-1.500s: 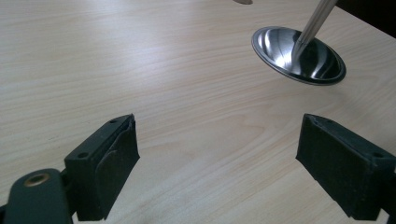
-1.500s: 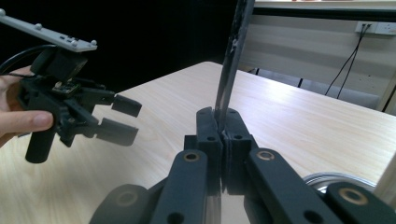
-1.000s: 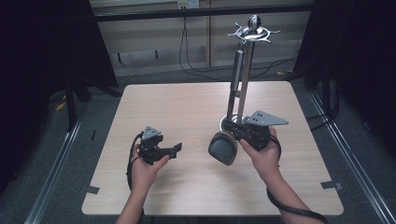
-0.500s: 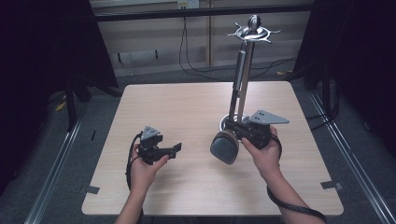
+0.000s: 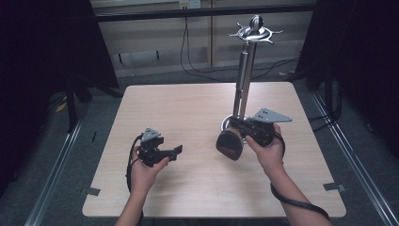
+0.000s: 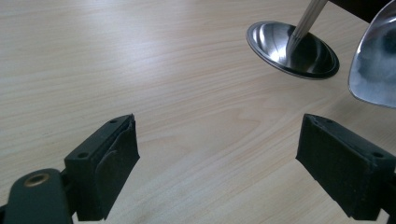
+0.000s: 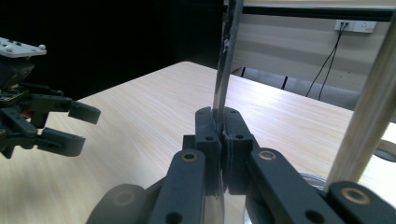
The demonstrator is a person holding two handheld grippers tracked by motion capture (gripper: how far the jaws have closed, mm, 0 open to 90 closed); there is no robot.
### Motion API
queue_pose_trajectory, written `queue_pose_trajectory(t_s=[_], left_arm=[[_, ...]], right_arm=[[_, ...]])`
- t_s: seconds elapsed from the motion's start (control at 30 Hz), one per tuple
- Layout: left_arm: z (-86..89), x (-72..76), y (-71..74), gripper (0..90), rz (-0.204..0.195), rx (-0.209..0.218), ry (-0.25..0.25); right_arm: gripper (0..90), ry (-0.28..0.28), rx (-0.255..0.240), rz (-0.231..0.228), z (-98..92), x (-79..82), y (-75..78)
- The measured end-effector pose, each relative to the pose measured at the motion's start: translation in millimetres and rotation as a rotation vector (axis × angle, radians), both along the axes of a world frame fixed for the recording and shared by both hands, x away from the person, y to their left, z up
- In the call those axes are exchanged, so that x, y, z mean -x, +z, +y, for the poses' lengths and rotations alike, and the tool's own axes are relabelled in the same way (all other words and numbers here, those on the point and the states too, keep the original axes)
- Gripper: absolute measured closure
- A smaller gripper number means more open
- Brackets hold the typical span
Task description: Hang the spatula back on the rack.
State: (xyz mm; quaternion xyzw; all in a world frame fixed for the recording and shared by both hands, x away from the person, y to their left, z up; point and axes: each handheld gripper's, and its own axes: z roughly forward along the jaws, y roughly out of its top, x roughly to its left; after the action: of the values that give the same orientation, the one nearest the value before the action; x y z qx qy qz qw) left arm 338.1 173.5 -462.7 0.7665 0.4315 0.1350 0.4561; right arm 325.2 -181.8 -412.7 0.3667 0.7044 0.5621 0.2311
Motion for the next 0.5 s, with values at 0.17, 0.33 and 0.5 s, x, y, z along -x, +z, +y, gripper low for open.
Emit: queue_pose_trajectory(t_s=[0.17,0.33,0.5], left_arm=[[0.7,-0.5,-0.2,12.4,0.004,-0.001,-0.001],[3.1,-0.7,-1.8,12.5,0.010,-0.001,0.002],[4.6,-0.7,-1.9,12.5,0.010,-0.001,0.011]], right_arm=[[86.2,-0.007,-0.011,0.004,-2.4,-6.1,-2.0],[85.6,-0.016,-0.008,0.005,-2.8,-11.8,-2.8],[84.1,-0.022,-0.028,0.002,-3.8,-14.9,-2.0]])
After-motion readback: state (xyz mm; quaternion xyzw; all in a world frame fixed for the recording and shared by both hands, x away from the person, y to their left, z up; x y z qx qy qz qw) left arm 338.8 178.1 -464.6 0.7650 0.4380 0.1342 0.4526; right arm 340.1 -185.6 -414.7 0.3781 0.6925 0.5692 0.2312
